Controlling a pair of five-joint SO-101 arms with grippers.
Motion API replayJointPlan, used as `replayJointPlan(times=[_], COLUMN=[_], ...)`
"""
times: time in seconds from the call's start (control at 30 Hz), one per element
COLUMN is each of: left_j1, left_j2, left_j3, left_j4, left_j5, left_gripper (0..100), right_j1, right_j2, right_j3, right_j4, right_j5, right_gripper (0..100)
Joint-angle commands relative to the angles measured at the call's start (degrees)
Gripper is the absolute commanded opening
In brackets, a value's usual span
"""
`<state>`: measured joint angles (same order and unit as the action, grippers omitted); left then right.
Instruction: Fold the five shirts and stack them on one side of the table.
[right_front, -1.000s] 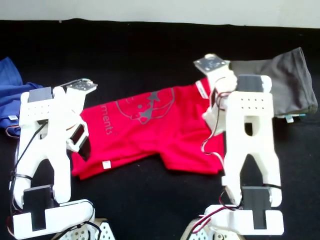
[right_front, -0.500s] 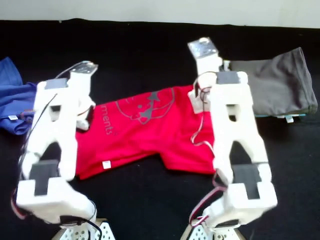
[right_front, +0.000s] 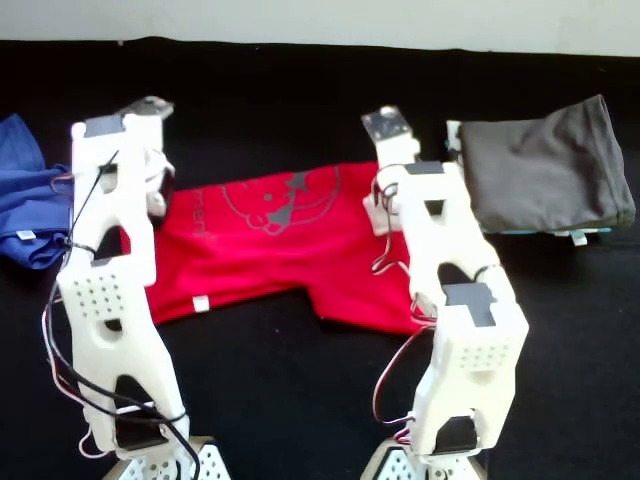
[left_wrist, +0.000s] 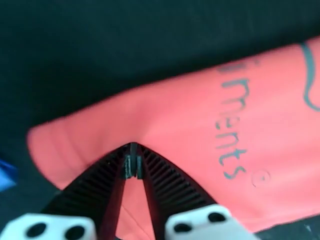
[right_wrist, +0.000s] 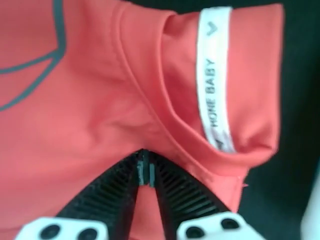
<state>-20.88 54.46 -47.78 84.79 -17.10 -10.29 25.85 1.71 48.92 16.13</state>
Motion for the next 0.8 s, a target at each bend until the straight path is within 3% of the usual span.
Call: replayJointPlan(times=[0.0, 0.2, 0.37, 0.47, 0.6, 0.77], left_j1=[-1.71, 0.57, -0.13, 0.04, 0.75, 0.92], left_j2=[7.52, 16.22, 11.30, 1.19, -16.92, -34.42], left_j3=[-22.64, -39.96, -36.97, -23.08, 6.20, 40.84], left_j4=[3.25, 17.49, 17.76, 17.85, 17.41, 5.54], left_j5=[0.09, 0.44, 0.62, 0.62, -0.97, -3.87], left_gripper=[1, 1, 1, 1, 1, 1], right_j1=[0.04, -0.13, -0.22, -0.22, -0.22, -0.22], right_j2=[-0.31, -0.48, -0.48, -0.48, -0.40, -0.48], right_j3=[-3.30, -11.03, -21.76, -28.35, -35.65, -38.73], right_j4=[-3.21, 10.86, 22.99, 30.02, 37.41, 42.24], right_j5=[-0.26, -0.09, -0.26, -0.26, -0.26, -0.09], right_gripper=[0.6, 0.6, 0.6, 0.6, 0.6, 0.6])
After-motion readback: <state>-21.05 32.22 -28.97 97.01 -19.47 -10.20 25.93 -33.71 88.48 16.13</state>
